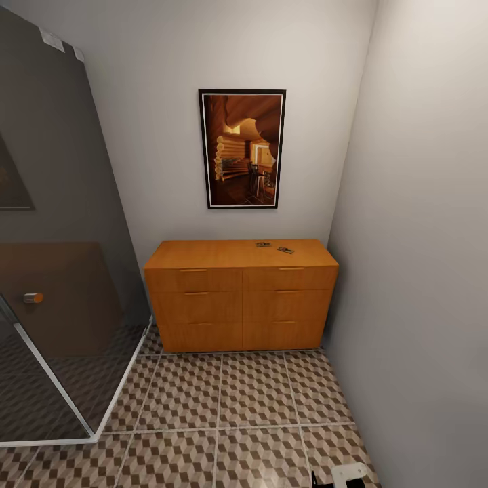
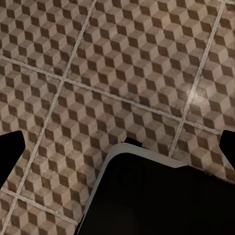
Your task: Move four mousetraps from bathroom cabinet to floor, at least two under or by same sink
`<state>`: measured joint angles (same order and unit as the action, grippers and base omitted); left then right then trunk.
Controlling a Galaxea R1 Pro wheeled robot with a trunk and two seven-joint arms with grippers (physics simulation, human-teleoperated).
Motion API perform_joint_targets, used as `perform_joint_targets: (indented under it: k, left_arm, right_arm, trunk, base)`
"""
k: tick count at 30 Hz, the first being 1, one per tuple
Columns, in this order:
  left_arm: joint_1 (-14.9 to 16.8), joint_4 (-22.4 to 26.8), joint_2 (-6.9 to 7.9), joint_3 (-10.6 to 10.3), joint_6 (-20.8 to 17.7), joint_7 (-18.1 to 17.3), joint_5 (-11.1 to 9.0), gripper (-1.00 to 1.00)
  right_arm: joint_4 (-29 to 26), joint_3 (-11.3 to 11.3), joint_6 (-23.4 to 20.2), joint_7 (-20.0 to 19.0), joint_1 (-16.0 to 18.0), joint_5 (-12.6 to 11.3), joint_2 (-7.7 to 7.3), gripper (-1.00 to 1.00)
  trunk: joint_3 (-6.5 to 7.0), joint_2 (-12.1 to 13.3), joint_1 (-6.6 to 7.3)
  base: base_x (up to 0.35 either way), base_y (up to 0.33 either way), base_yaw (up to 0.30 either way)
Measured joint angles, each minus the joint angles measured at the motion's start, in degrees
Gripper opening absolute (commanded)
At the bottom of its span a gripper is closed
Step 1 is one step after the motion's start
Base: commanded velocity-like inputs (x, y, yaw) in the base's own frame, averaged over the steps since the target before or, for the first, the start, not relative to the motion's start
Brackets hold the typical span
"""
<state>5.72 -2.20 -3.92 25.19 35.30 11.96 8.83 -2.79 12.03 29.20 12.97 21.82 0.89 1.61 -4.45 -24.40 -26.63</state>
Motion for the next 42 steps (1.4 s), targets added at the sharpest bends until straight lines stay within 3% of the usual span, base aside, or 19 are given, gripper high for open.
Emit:
perform_joint_targets:
  k: [4,12,13,14,15,16,17,18,22,25,27,34,37,40,42]
  left_arm:
    - [1.2,1.1,-0.04,0.0,-4.3,0.0,0.0,1.00]
    - [9.9,12.3,-0.20,-0.2,-31.2,-1.6,-0.1,1.00]
    - [11.1,13.7,-0.20,-0.1,-34.7,-2.1,-0.1,1.00]
    - [13.7,16.6,-0.17,0.0,-41.3,-3.4,-0.1,1.00]
    - [16.8,18.0,-0.17,-0.1,-44.4,-4.0,-0.1,1.00]
    - [17.6,19.2,-0.16,-0.1,-47.1,-4.5,-0.1,1.00]
    - [20.2,21.3,-0.15,-0.1,-51.8,-5.2,-0.1,1.00]
    - [23.8,22.2,-0.13,-0.2,-54.0,-5.5,-0.1,1.00]
    - [29.7,24.6,-0.01,-0.2,-60.8,-6.0,0.0,1.00]
    - [32.6,25.2,0.06,-0.3,-62.9,-6.1,0.0,1.00]
    - [34.9,26.1,0.10,-0.3,-64.2,-6.3,0.1,1.00]
    - [36.5,30.0,0.07,-0.3,-65.4,-6.6,0.2,1.00]
    - [37.6,32.4,0.07,-0.4,-67.8,-6.5,0.2,1.00]
    - [42.5,35.1,0.18,-0.5,-76.7,-6.4,0.2,1.00]
    - [45.4,35.5,0.23,-0.5,-80.5,-6.4,0.2,1.00]
  right_arm:
    - [-0.1,-0.1,-0.3,0.1,0.0,0.0,0.03,1.00]
    - [-2.0,-0.3,-3.5,0.4,3.9,0.1,0.06,1.00]
    - [-2.5,-0.3,-4.6,0.5,4.8,0.1,0.06,1.00]
    - [-3.6,-0.2,-8.0,0.5,6.9,0.1,0.03,1.00]
    - [-4.2,-0.3,-9.9,0.5,8.2,0.1,0.02,1.00]
    - [-4.9,-0.3,-11.8,0.4,9.4,0.0,-0.01,1.00]
    - [-6.7,-0.3,-16.4,0.3,12.0,0.0,-0.19,1.00]
    - [-7.7,-0.3,-18.9,0.3,14.1,0.0,-0.31,1.00]
    - [-13.0,-0.4,-28.9,0.1,20.8,-0.1,-0.97,1.00]
    - [-15.7,-0.5,-33.9,0.0,24.8,-0.1,-1.18,1.00]
    - [-19.2,-0.6,-40.0,-0.2,29.1,-0.2,-1.62,1.00]
    - [-25.7,-2.0,-47.3,-3.3,32.2,-1.3,-3.04,1.00]
    - [-28.1,-2.3,-50.0,-5.3,32.9,-1.6,-3.39,1.00]
    - [-31.4,-2.5,-55.0,-7.7,34.6,-1.8,-3.90,1.00]
    - [-32.3,-2.6,-57.2,-8.3,35.7,-1.8,-4.02,1.00]
  trunk:
    - [0.00,0.0,0.00]
    - [0.02,0.0,-0.01]
    - [0.02,0.0,-0.01]
    - [0.02,0.0,0.00]
    - [0.03,0.0,-0.01]
    - [0.02,0.0,0.00]
    - [0.01,0.0,0.00]
    - [0.03,0.0,0.00]
    - [0.02,0.0,0.00]
    - [0.02,0.0,0.00]
    - [0.03,0.0,0.01]
    - [0.01,0.0,0.01]
    - [0.02,0.0,0.01]
    - [0.03,0.0,0.00]
    - [0.03,0.0,0.00]
  base:
    - [0.000,0.000,0.000]
    - [0.000,0.000,0.000]
    - [0.000,0.000,0.000]
    - [0.000,0.000,0.000]
    - [0.000,0.000,0.000]
    - [0.000,0.000,0.000]
    - [0.000,0.000,0.000]
    - [0.000,0.000,0.000]
    - [0.000,0.000,0.000]
    - [0.000,0.000,0.000]
    - [0.000,0.000,0.000]
    - [0.000,0.000,0.000]
    - [0.000,0.000,0.000]
    - [0.000,0.000,0.000]
    - [0.000,0.000,0.000]
